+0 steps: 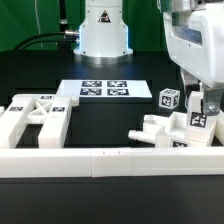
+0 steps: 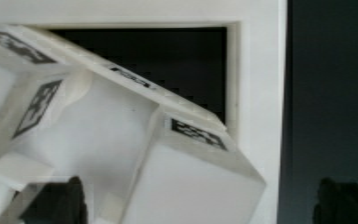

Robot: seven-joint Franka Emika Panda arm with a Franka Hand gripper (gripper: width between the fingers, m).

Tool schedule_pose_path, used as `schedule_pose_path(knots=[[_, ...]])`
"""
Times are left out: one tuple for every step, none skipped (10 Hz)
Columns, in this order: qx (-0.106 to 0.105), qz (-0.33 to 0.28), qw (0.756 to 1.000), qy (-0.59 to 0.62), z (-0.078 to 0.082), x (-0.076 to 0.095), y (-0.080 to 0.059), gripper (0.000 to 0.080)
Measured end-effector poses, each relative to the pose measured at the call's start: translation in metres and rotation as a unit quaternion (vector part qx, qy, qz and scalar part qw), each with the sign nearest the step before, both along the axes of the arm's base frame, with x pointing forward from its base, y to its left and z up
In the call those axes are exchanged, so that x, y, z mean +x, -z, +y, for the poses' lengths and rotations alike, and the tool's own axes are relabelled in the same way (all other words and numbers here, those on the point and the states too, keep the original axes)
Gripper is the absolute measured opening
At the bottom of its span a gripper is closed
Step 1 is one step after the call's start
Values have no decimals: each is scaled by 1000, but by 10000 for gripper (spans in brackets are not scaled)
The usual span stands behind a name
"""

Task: Assemble chair

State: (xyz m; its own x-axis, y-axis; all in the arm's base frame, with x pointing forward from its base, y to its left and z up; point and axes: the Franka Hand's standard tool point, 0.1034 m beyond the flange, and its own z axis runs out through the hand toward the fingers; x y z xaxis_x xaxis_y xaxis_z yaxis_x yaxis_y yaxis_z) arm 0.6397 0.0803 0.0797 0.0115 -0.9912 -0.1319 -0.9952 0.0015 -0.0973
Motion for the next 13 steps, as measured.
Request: schedule_pose_path(knots=[[-6,-6,999,-47,0,0,0,648],[-11,-11,996,-93,-1,0,0,649],[-18,-3,985,-169,-1,-2,0,649],[-27,-3,973,-229,-4,0,-1,649],[-33,-6,956,-292,-7,2,-1,649],[-35,-4,939,-341,-9,2,0,649],[-39,-2,926,-376,-8,3,0,649],[-40,-4,917,-398,-9,3,2,649],[-46,-9,895,-444,-10,3,2,649],[-47,-12,884,-464,-9,3,2,649],[-47,-12,882,-468,-10,3,2,637],[-47,-12,883,-467,-10,3,2,637],[-47,-12,883,-467,-10,3,2,467]])
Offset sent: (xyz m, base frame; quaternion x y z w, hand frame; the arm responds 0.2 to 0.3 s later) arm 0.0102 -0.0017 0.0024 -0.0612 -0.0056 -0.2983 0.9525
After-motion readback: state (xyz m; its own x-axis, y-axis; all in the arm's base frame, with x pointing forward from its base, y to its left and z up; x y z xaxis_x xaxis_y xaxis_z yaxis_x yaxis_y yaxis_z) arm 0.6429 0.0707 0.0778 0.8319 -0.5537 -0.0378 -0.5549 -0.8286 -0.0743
